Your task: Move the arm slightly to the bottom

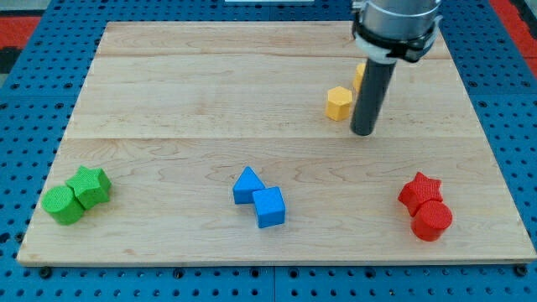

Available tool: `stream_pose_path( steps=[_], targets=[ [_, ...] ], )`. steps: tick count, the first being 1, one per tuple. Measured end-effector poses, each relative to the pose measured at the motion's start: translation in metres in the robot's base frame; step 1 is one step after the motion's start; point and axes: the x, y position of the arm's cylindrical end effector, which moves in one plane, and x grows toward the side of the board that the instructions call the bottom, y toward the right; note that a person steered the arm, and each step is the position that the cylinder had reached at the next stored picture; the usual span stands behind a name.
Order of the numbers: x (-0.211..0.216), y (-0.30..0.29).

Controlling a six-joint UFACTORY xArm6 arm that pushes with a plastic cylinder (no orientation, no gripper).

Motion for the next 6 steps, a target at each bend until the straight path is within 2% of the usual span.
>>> stream_pose_path(
  steps=[1, 6],
  targets=[
    [0.0101, -0.0449],
    [0.0102, -0.0494]
  ],
)
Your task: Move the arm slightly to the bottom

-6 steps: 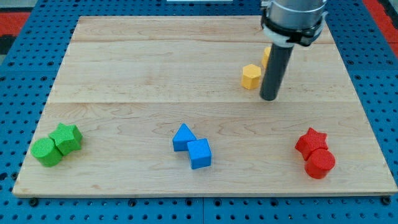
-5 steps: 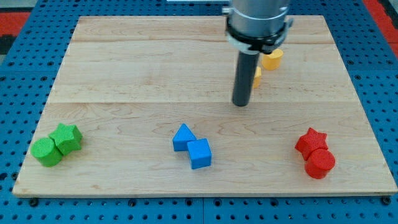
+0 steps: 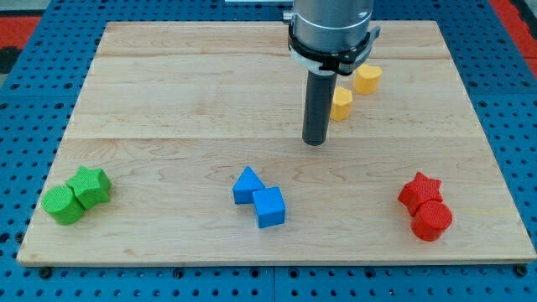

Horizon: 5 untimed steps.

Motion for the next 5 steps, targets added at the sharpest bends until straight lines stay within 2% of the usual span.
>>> stream_pose_path(
  steps=[5],
  targets=[
    [0.017, 0.009]
  ],
)
